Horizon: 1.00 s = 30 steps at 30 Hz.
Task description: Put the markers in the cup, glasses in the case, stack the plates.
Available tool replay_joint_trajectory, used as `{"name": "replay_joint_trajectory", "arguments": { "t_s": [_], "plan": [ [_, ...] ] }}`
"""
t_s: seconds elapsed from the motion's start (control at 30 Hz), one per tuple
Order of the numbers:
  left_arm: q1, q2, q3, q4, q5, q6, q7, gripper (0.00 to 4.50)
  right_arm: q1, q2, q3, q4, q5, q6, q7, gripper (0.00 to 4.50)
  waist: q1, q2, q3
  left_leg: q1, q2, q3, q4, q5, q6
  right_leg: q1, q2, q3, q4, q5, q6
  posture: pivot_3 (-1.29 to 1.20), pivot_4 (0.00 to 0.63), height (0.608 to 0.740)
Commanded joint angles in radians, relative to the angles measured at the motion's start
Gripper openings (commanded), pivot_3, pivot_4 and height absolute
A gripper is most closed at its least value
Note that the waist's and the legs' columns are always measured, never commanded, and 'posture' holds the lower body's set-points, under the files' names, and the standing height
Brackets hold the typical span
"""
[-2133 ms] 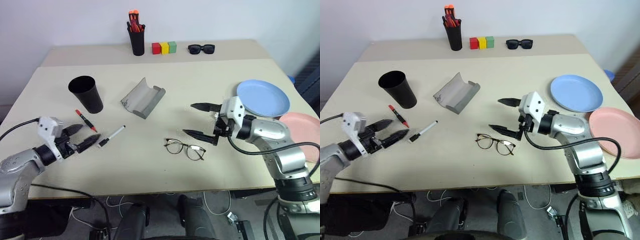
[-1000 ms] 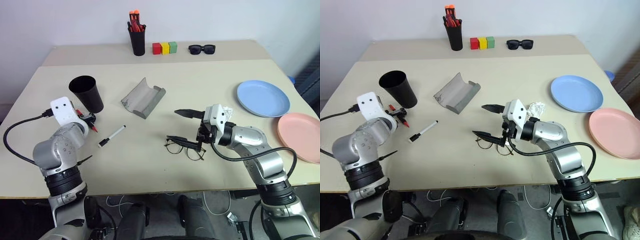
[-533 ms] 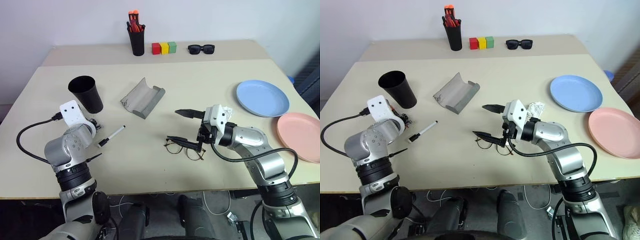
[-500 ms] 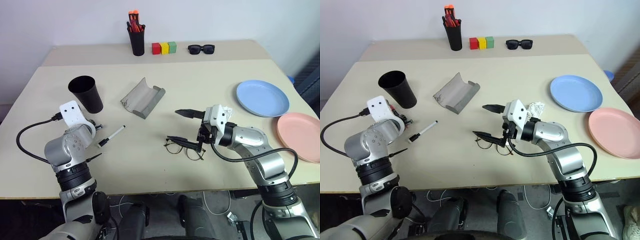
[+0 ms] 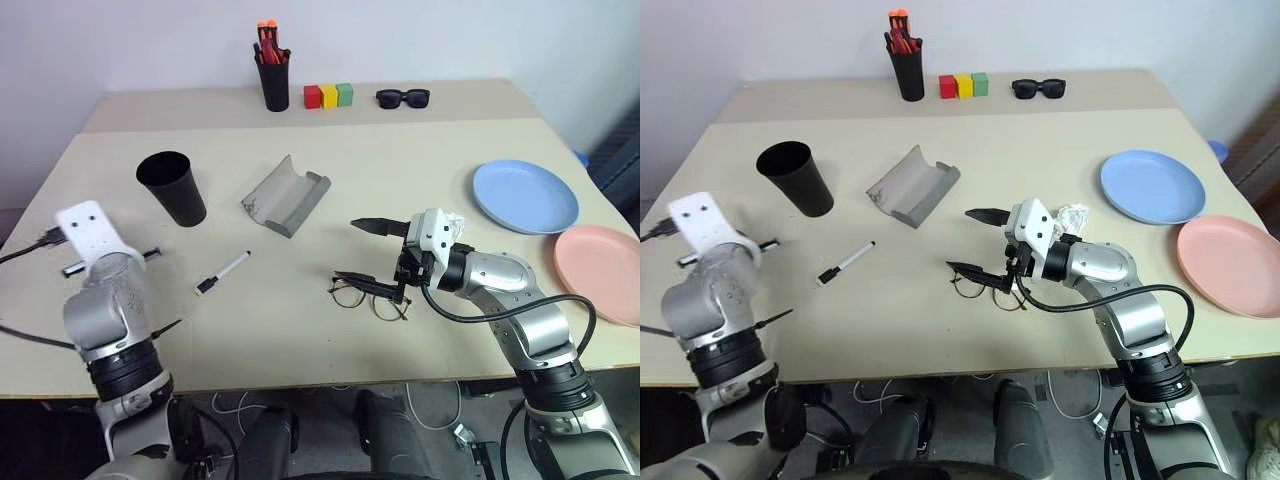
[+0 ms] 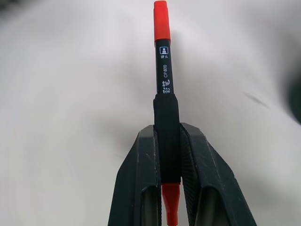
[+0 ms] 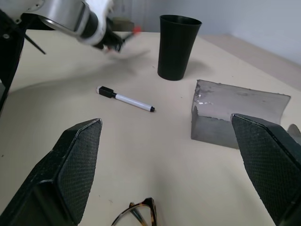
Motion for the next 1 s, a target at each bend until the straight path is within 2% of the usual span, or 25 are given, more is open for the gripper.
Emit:
{"name": "replay_joint_trajectory", "arguments": {
  "t_s": [0.03, 0.07, 0.2, 0.27, 0.43, 0.67, 1.0],
  "plan": [
    [-0.01, 0.015, 0.042, -0.037, -0.099, -0.289, -0.166, 0.01, -0.027, 0.004, -0.007, -0.011, 0.003, -0.02, 0.004, 4.5, 0.008, 0.0, 0.0, 0.0, 0.0, 0.0, 0.0, 0.0, 0.0, 0.0, 0.0, 0.0, 0.0, 0.0, 0.0, 0.0, 0.15, 0.74],
    [-0.014, 0.024, 0.055, -0.035, -0.143, -0.385, -0.246, 0.01, -0.028, 0.005, -0.009, -0.012, 0.009, -0.015, 0.005, 4.5, 0.012, 0.0, 0.0, 0.0, 0.0, 0.0, 0.001, 0.0, 0.0, 0.0, 0.0, 0.0, -0.001, 0.0, 0.0, 0.0, 0.15, 0.74],
    [-0.072, 0.073, 0.051, 0.014, -0.193, -0.631, -0.384, 0.01, -0.021, 0.005, -0.024, -0.016, 0.062, 0.021, 0.026, 4.5, 0.018, 0.0, 0.0, -0.001, 0.0, 0.001, 0.001, 0.0, 0.0, 0.001, 0.0, 0.0, -0.002, 0.0, 0.0, 0.0, 0.15, 0.74],
    [-0.109, 0.098, 0.035, 0.054, -0.227, -0.706, -0.462, 0.01, -0.036, 0.014, -0.046, -0.01, 0.108, 0.053, 0.027, 4.5, 0.017, 0.0, 0.0, 0.0, 0.0, 0.001, 0.001, 0.0, 0.0, 0.001, 0.0, 0.0, -0.002, 0.0, 0.0, 0.0, 0.15, 0.74],
    [-0.217, 0.153, -0.049, 0.245, -0.209, -0.886, -0.594, 0.01, -0.074, 0.05, -0.077, -0.012, 0.171, 0.086, 0.0, 4.5, 0.018, 0.0, 0.0, 0.001, 0.0, 0.001, 0.001, 0.0, 0.0, 0.001, 0.0, 0.0, -0.001, 0.001, 0.0, 0.0, 0.15, 0.74],
    [-0.335, 0.187, -0.11, 0.587, -0.157, -1.106, -0.671, 0.01, -0.081, 0.09, -0.086, -0.034, 0.214, 0.121, -0.048, 4.5, 0.012, 0.0, 0.0, 0.0, 0.0, 0.001, 0.001, 0.0, 0.001, 0.001, 0.0, 0.0, -0.001, 0.001, 0.0, 0.0, 0.15, 0.74],
    [-0.423, 0.227, -0.133, 0.919, -0.156, -1.315, -0.769, 0.01, -0.081, 0.086, -0.091, -0.023, 0.191, 0.111, -0.082, 4.5, -0.005, 0.0, 0.0, 0.0, 0.0, 0.001, 0.001, 0.0, 0.001, 0.0, 0.0, 0.0, -0.001, 0.001, 0.0, 0.0, 0.15, 0.74]
  ]
}}
